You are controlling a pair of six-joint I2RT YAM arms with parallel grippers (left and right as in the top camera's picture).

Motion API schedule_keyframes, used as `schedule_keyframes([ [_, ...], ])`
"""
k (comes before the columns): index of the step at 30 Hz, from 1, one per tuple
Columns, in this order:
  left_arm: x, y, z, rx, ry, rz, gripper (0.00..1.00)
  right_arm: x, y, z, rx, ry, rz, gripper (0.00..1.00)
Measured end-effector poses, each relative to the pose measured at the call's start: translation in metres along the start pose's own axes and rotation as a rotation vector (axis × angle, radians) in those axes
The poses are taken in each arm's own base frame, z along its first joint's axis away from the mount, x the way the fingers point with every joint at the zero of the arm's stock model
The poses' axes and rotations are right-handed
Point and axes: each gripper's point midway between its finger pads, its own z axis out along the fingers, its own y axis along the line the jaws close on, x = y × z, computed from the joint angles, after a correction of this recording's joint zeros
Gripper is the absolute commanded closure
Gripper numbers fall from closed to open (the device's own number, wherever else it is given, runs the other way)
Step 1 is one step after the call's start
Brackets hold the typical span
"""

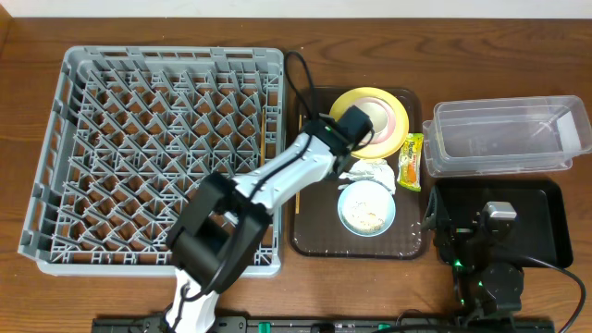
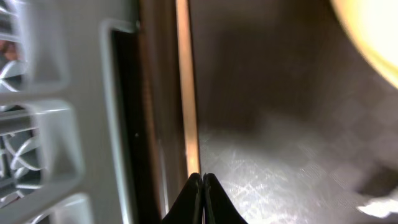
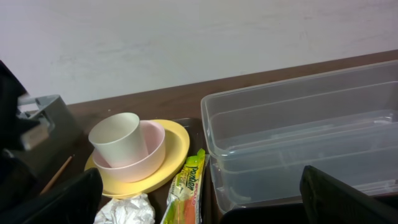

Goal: Sort waste into correct bins and load items into the dishwasher rack
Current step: 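Grasp the second wooden chopstick with the left gripper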

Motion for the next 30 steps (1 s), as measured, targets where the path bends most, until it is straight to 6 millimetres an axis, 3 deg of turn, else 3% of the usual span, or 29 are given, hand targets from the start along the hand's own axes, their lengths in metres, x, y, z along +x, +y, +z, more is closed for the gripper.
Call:
schedule_keyframes([
  [6, 0.005, 0.002, 0.014, -0.081, -0.014, 0.032, 0.94, 0.000, 0.000, 0.000, 0.000, 0.000, 0.000, 0.01],
  [15, -0.003, 0.009, 0.014, -0.127, -0.055, 0.024, 0.94, 0.000, 0.000, 0.000, 0.000, 0.000, 0.000, 0.01],
  [30, 0.000, 0.008, 0.029, -0.161, -0.052, 0.025, 0.94, 0.000, 0.000, 0.000, 0.000, 0.000, 0.000, 0.01],
])
